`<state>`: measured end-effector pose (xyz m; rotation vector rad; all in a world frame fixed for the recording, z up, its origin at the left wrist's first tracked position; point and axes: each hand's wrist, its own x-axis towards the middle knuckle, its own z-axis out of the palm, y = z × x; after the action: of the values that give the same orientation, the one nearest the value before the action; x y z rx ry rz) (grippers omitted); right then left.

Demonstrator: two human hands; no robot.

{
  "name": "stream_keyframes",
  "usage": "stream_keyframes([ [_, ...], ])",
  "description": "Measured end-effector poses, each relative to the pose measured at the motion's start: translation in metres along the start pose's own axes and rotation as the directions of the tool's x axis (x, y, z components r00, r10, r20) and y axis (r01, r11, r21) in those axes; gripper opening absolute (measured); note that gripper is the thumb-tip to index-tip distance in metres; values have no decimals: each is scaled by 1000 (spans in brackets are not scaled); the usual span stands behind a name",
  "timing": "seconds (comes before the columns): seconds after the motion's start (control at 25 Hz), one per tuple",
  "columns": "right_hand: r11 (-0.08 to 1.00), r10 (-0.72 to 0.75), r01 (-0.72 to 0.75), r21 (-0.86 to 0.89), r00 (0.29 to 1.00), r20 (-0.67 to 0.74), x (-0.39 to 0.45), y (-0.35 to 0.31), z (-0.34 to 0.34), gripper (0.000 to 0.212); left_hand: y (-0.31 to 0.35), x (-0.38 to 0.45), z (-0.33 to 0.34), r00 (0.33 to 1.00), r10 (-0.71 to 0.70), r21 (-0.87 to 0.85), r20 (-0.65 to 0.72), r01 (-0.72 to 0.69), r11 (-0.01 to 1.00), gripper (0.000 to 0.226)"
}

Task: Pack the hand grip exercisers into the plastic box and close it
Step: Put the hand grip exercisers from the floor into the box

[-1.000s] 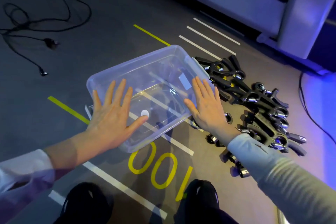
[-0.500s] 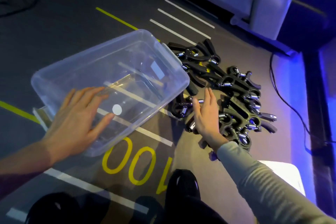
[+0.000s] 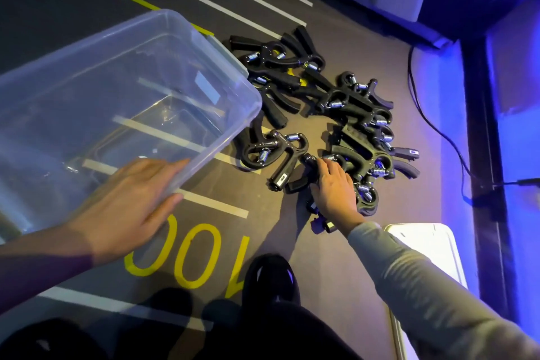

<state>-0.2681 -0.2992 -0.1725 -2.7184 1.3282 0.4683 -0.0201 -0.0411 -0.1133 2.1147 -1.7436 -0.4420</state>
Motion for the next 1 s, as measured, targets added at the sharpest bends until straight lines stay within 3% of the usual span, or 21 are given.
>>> stream_keyframes([
  [0.32, 995, 99, -100, 27, 995, 20, 19, 1, -5, 34, -1, 2, 9, 999, -30, -54, -30, 28, 998, 54],
  [0.52, 997, 76, -76, 14, 997, -18, 15, 4, -9, 32, 2, 1, 7, 998, -64, -43, -29, 62, 997, 45],
  [0.76, 992, 8, 25, 126, 968, -250, 10, -3, -44, 40, 8, -1, 3, 996, -87, -17, -25, 87, 996, 47],
  [1.0, 867, -164, 404, 292, 785, -598, 11, -55, -107, 42, 10, -1, -2, 994, -108, 52, -24, 109, 993, 50],
])
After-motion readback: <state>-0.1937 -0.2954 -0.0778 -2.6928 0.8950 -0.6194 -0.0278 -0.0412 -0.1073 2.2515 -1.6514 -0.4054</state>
